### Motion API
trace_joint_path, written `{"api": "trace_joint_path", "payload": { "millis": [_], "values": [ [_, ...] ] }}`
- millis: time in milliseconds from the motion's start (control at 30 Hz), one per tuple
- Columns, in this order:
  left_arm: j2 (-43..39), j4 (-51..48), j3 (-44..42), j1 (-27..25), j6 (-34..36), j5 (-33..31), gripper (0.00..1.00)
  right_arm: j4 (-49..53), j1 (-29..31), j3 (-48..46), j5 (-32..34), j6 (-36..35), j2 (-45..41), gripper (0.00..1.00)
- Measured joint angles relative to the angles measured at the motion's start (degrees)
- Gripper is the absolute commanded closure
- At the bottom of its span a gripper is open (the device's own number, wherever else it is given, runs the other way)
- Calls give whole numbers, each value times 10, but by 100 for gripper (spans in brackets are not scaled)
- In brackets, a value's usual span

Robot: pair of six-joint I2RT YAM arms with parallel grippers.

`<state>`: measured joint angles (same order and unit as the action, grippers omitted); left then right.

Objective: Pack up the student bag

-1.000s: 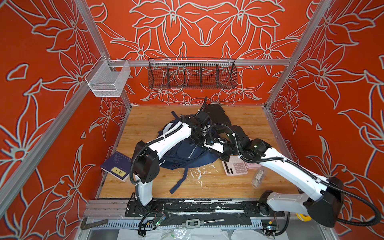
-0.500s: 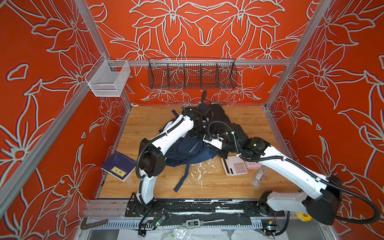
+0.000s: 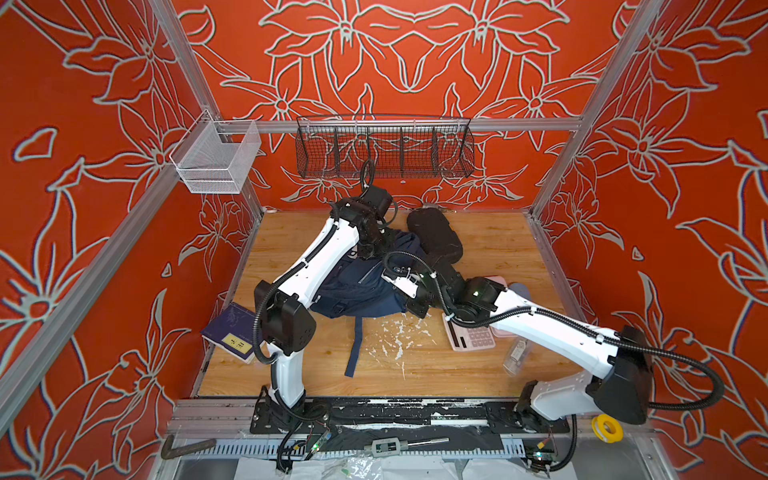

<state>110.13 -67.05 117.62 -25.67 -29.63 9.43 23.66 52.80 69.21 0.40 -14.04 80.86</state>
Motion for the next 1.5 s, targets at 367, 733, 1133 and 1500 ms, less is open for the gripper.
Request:
{"api": "trace_joint_path", "payload": {
  "millis": [367,733,1133,1500],
  "values": [
    [-29,8,-25,25,-10,7,100,-37,-8,0,-24,-12,5,100],
    [-145,76,-185,24,-58,37,38,53,-62,25,-174,-172,-24,100],
    [51,-50,177,-29,163,40,1,105,-62,35,-199,-233,-19,100],
    [157,-174,210,-106,295,33,4,109,-45,35,-188,-236,-24,100]
  ]
}}
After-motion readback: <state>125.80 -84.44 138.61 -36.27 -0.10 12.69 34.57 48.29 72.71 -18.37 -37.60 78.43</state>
